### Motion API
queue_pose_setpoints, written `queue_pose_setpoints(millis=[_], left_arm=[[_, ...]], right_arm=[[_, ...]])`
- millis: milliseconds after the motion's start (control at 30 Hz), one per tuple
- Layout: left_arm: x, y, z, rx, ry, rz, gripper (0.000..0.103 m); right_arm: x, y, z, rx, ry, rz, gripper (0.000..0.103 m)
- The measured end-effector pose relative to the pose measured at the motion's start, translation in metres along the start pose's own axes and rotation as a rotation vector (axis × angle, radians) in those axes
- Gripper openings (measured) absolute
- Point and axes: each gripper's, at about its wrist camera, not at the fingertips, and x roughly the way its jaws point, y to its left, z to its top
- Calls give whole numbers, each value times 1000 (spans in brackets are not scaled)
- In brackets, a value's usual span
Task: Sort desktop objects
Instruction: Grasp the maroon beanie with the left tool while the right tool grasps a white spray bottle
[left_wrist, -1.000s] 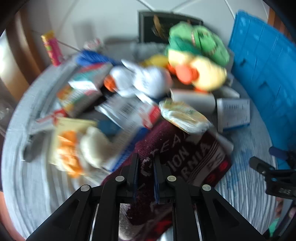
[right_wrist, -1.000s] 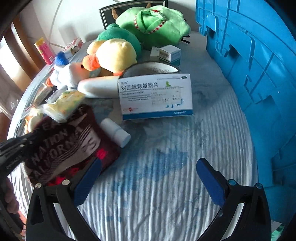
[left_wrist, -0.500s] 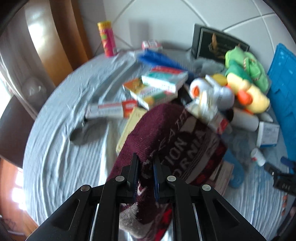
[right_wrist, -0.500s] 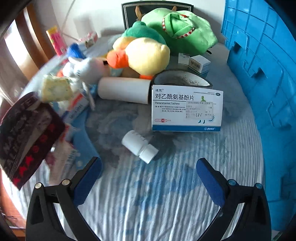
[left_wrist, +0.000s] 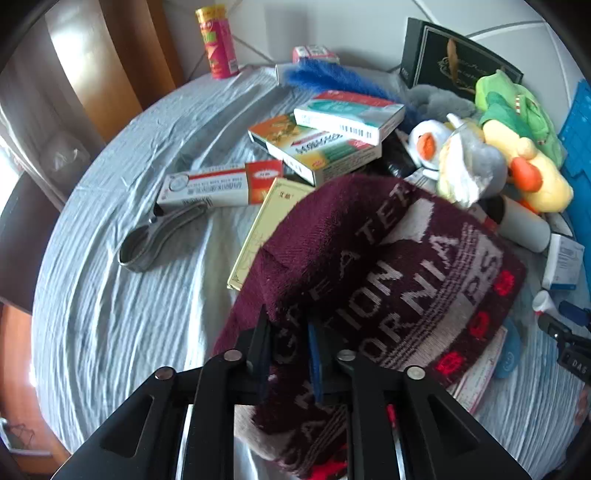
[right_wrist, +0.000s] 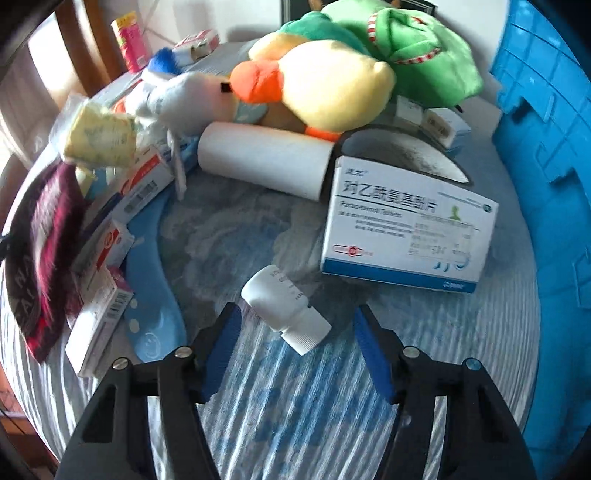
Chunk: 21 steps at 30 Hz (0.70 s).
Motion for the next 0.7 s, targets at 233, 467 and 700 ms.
queue_pose_setpoints(millis=[233,467,700], left_arm=[[7,1,0,-9,8,-8,15],[-31,10,4,-34,-53,-40,13],[-87,21,7,-54,-159,-41,12]], right_arm=[[7,6,2,-8,19,0,34],[-30,8,5,2,-47,9,29],[-66,11,8,13,-113,19,25]])
